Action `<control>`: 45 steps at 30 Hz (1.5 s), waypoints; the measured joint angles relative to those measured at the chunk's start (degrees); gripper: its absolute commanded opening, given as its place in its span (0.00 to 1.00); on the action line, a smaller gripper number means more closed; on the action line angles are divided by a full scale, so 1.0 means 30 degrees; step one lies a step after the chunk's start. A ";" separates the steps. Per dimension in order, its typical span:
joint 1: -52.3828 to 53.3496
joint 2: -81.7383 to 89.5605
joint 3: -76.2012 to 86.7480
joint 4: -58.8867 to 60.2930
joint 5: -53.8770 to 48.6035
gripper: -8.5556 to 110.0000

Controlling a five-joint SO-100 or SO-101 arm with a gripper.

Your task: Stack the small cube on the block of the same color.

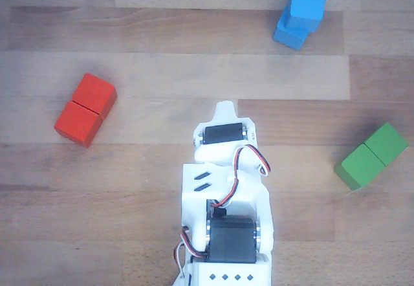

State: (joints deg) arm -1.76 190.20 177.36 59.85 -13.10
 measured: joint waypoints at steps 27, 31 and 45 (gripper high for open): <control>0.0000 0.1904 0.0439 0.1611 0.0000 0.13; 0.0000 0.1904 0.0439 0.1611 0.0000 0.13; 0.0000 0.1904 0.0439 0.1611 0.0000 0.13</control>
State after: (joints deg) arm -1.76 195.91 178.68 64.69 -13.10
